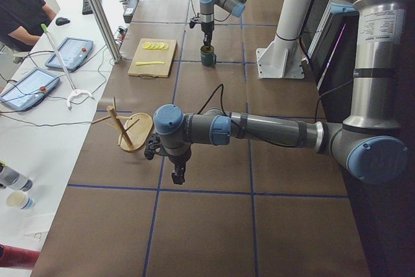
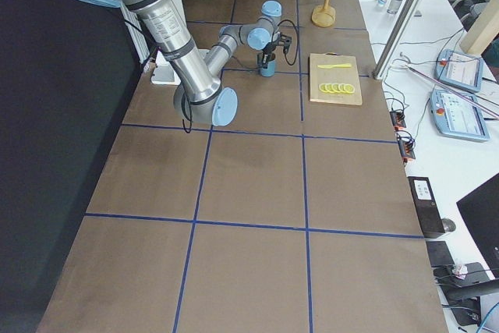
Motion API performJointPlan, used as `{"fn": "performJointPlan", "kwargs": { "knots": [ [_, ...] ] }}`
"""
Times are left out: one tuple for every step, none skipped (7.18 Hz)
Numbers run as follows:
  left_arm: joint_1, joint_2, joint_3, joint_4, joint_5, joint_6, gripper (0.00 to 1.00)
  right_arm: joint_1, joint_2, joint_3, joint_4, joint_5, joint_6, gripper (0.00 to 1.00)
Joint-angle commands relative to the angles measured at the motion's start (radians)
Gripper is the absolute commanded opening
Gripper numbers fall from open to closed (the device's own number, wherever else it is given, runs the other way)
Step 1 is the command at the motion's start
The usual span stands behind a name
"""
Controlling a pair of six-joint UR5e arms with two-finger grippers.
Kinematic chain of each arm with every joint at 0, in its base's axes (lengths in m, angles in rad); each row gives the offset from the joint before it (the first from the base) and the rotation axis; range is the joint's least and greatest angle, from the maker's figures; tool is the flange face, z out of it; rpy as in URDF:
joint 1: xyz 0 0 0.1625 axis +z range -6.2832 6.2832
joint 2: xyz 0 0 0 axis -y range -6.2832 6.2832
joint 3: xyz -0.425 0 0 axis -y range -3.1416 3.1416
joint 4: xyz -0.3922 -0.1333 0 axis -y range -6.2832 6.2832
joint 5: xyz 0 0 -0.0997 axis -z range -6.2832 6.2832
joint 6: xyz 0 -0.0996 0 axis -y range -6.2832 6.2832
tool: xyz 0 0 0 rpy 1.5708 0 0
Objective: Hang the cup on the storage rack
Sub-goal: 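Carry the teal mug to the table center and set it down, then open the right gripper and lift away while the left arm approaches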
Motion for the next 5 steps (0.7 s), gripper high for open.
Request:
{"fn": "performJointPlan", "kwargs": {
  "knots": [
    [0.096, -0.003, -0.062, -0.006, 0.0, 0.001, 1.0, 0.035, -0.02, 0.074, -0.008, 0.011, 0.001, 0.99],
    [0.178, -0.04, -0.116, -0.009, 0.001, -0.002, 1.0, 0.065, -0.084, 0.155, -0.032, 0.033, -0.001, 0.99],
    [0.269, -0.126, -0.15, -0.01, 0.009, 0.001, 1.0, 0.131, -0.163, 0.251, -0.06, 0.083, -0.014, 0.99],
    [0.369, -0.222, -0.152, -0.009, 0.0, -0.026, 1.0, 0.214, -0.23, 0.302, -0.06, 0.164, -0.048, 0.99],
    [0.411, -0.269, -0.186, -0.019, -0.014, -0.174, 0.99, 0.277, -0.267, 0.318, -0.06, 0.218, -0.118, 0.99]
  ]
}}
